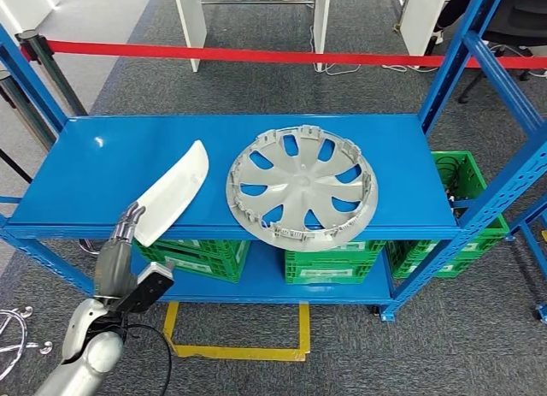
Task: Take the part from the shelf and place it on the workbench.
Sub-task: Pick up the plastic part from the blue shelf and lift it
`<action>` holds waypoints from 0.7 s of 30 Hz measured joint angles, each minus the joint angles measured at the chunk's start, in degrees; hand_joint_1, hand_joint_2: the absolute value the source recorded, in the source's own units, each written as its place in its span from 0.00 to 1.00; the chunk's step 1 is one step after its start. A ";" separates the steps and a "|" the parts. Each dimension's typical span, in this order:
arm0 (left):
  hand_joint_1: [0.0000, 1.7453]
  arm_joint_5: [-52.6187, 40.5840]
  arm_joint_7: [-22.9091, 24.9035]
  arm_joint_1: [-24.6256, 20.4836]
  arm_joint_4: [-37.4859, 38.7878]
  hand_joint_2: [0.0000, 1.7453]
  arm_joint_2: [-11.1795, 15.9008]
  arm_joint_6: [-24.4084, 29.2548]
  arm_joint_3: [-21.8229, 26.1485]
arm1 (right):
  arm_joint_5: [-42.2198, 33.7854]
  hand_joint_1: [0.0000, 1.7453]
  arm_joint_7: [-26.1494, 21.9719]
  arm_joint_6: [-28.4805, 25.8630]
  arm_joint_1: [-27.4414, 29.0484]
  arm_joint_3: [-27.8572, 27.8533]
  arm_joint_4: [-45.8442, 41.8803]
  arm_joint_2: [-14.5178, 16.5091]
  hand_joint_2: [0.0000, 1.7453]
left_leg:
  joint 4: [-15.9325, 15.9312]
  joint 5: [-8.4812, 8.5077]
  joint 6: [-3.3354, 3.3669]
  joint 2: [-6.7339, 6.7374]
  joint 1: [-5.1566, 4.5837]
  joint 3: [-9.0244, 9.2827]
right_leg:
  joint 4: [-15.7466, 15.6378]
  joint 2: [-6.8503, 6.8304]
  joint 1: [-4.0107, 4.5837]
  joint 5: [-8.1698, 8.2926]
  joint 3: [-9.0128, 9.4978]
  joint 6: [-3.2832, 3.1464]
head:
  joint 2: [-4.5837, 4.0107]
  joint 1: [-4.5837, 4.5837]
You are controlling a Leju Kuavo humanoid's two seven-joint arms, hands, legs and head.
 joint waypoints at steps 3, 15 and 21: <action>0.00 -0.03 0.04 -0.04 -0.02 1.00 0.09 0.00 -0.28 | 0.01 0.00 0.00 0.03 0.01 0.00 0.00 -0.02 0.00 | 0.00 0.00 0.00 0.00 0.00 0.00 | 0.00 0.00 0.00 0.00 0.00 0.00 | -0.01 0.01; 0.00 -0.86 3.09 -1.45 2.63 1.00 1.16 -1.78 -0.21 | 0.48 0.00 -0.02 0.57 0.02 0.02 0.00 -0.29 0.00 | 0.00 0.00 0.00 0.00 0.00 0.00 | 0.00 0.00 0.00 0.00 0.01 0.00 | 0.00 0.01; 0.00 -3.62 5.06 -2.41 6.48 1.00 2.02 -1.70 1.21 | 0.49 0.00 -0.01 0.56 0.04 0.02 0.00 -0.39 0.00 | 0.00 0.00 0.00 0.01 0.00 0.00 | 0.01 0.00 0.00 0.00 0.00 0.00 | -0.01 -0.01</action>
